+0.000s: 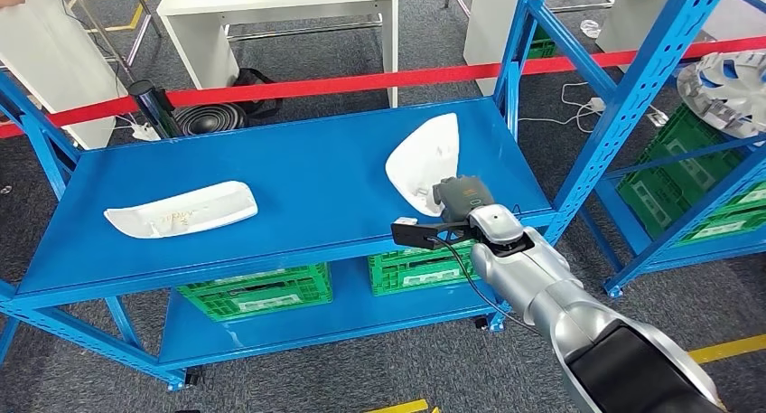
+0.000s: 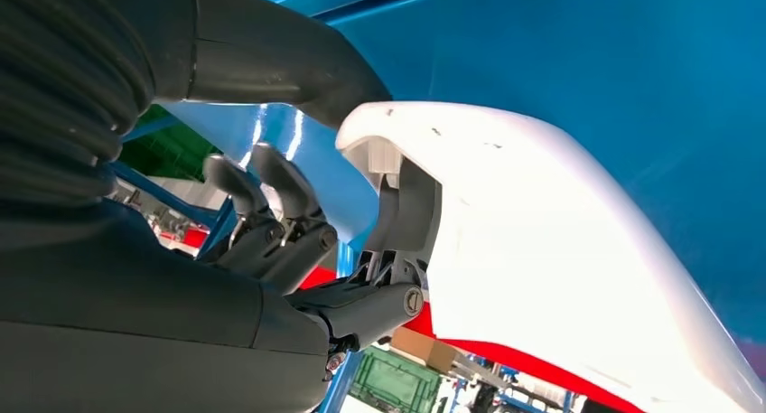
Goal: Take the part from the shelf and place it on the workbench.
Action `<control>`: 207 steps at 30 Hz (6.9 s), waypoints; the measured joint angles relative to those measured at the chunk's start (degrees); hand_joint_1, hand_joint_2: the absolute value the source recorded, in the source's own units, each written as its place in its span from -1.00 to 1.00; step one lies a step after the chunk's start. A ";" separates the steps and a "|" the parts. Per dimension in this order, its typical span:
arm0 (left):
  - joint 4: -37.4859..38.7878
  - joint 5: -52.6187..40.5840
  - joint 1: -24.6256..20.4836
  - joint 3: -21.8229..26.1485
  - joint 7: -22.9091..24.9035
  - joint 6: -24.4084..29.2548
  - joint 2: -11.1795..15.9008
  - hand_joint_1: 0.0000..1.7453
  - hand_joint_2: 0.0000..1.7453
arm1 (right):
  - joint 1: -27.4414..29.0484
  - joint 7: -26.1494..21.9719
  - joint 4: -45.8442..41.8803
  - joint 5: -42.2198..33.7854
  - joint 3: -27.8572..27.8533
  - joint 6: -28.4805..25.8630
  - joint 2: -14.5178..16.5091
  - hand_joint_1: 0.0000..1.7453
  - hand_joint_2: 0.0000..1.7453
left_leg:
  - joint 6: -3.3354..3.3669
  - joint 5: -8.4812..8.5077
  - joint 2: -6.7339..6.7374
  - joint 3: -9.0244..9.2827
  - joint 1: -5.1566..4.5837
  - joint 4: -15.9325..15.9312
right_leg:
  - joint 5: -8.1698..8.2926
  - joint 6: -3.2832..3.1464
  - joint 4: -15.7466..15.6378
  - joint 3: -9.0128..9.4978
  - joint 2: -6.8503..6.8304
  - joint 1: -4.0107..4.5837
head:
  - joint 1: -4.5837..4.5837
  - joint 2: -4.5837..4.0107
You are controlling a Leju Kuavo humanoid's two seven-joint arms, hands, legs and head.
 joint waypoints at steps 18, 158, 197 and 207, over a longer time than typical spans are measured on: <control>-0.33 -0.79 -1.27 -1.92 -2.98 1.28 1.16 -1.00 1.00 | -1.39 -0.95 0.00 0.31 0.07 -1.08 0.13 1.00 1.00 | 0.01 0.00 -0.01 -0.04 0.00 0.03 | 0.01 0.00 0.00 -0.01 0.00 0.00 | 0.00 0.00; -0.22 0.73 -0.36 -3.77 0.26 -4.92 0.52 -1.00 -1.00 | 2.47 0.63 0.17 3.78 -12.17 -2.24 2.39 -1.00 1.00 | 0.07 -0.04 0.00 -0.11 -0.01 0.08 | 0.01 0.02 -0.02 -0.04 0.00 0.00 | 0.02 0.00; -0.22 -0.42 -0.55 -4.25 3.62 -5.99 0.28 -1.00 -1.00 | -7.51 -4.51 -1.80 1.87 0.50 6.90 8.27 -1.00 1.00 | 2.73 -0.76 -0.01 1.04 0.20 -0.69 | -5.08 2.22 10.76 -4.85 0.02 -0.41 | 0.38 0.00; -0.20 -0.39 -0.48 -4.27 3.79 -5.90 0.09 -1.00 -1.00 | -7.05 -4.67 -0.61 -0.67 1.17 7.44 7.73 -1.00 1.00 | -0.30 -2.30 0.00 1.68 0.48 1.08 | 0.23 0.00 0.73 -1.33 0.02 -0.02 | 0.37 0.00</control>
